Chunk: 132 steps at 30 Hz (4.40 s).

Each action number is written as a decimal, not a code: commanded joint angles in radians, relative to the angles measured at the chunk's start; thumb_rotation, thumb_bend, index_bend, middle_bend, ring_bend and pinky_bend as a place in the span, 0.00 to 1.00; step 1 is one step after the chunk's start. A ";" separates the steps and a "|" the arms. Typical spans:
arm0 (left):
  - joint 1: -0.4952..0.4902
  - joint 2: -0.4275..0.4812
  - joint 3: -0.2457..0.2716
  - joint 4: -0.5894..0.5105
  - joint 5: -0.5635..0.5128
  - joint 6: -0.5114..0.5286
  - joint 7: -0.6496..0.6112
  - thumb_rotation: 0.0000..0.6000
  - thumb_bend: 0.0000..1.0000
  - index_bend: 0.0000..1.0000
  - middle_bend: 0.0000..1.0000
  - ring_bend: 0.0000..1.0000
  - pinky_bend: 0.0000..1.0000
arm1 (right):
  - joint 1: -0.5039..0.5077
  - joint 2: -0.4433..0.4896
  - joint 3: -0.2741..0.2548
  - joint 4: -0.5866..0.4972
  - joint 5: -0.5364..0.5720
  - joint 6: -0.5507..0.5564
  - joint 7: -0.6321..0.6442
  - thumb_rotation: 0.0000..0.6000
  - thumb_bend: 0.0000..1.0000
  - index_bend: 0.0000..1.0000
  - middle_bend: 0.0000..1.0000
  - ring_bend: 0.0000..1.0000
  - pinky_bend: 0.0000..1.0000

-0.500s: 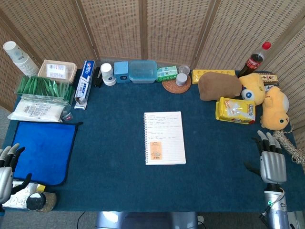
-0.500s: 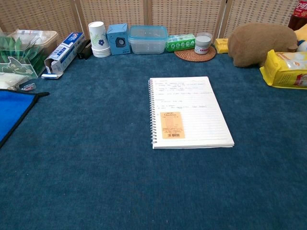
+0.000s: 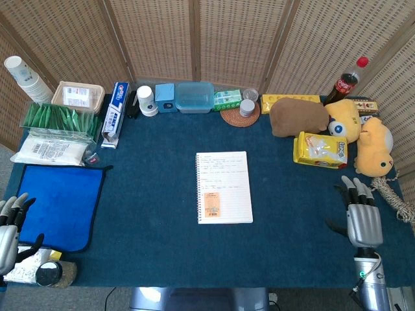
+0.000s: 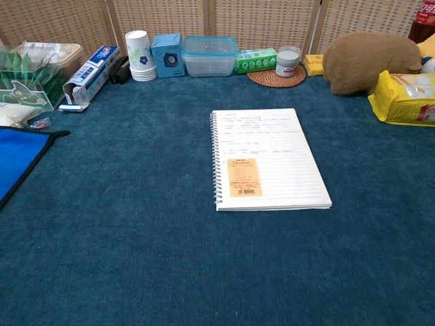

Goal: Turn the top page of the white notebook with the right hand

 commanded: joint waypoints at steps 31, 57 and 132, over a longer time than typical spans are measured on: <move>-0.060 0.048 -0.029 -0.056 0.003 -0.057 0.029 1.00 0.30 0.20 0.08 0.02 0.00 | 0.333 -0.176 -0.072 0.212 -0.192 -0.333 0.014 1.00 0.04 0.21 0.15 0.05 0.12; -0.055 0.041 -0.025 -0.023 -0.010 -0.056 -0.008 1.00 0.30 0.20 0.08 0.02 0.00 | 0.380 -0.243 -0.091 0.291 -0.159 -0.353 -0.005 1.00 0.05 0.20 0.15 0.05 0.12; 0.011 -0.007 0.001 0.094 0.019 0.011 -0.165 1.00 0.31 0.20 0.08 0.02 0.00 | 0.635 -0.506 0.264 0.206 0.058 -0.332 -0.132 1.00 0.12 0.16 0.15 0.12 0.13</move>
